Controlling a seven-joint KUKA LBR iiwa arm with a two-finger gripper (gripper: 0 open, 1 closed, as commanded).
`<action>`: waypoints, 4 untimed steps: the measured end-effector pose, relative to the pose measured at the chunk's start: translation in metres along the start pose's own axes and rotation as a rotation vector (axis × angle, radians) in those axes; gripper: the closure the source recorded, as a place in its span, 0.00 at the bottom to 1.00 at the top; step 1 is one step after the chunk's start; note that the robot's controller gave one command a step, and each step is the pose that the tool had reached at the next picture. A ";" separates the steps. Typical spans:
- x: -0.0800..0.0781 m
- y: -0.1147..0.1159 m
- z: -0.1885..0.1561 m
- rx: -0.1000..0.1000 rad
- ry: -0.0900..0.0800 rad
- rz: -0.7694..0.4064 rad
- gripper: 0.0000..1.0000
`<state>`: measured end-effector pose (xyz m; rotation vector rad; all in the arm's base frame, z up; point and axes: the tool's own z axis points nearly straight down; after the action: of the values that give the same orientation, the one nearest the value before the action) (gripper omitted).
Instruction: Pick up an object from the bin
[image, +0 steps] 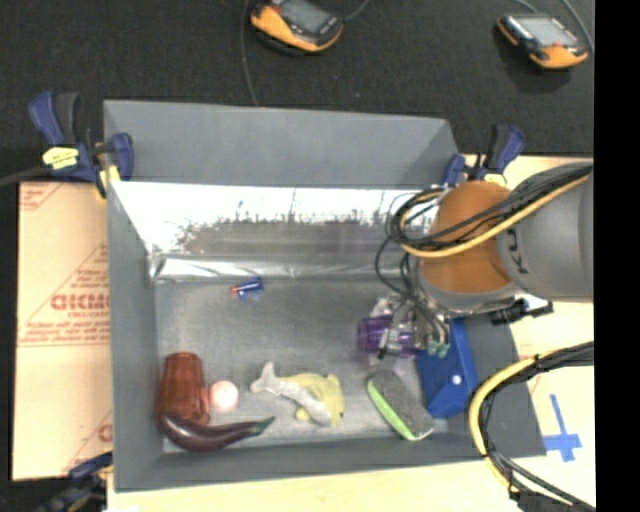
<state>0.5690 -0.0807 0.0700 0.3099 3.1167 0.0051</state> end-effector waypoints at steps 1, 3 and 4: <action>0.003 0.000 -0.022 0.000 0.012 -0.001 1.00; -0.001 0.000 -0.087 -0.002 -0.002 -0.003 1.00; -0.001 0.000 -0.105 -0.003 0.000 -0.004 1.00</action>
Offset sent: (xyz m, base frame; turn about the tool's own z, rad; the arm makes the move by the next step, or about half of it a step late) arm -0.0025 0.0002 0.0171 -0.0004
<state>0.5690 -0.0807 0.1749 0.3042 3.1172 0.0093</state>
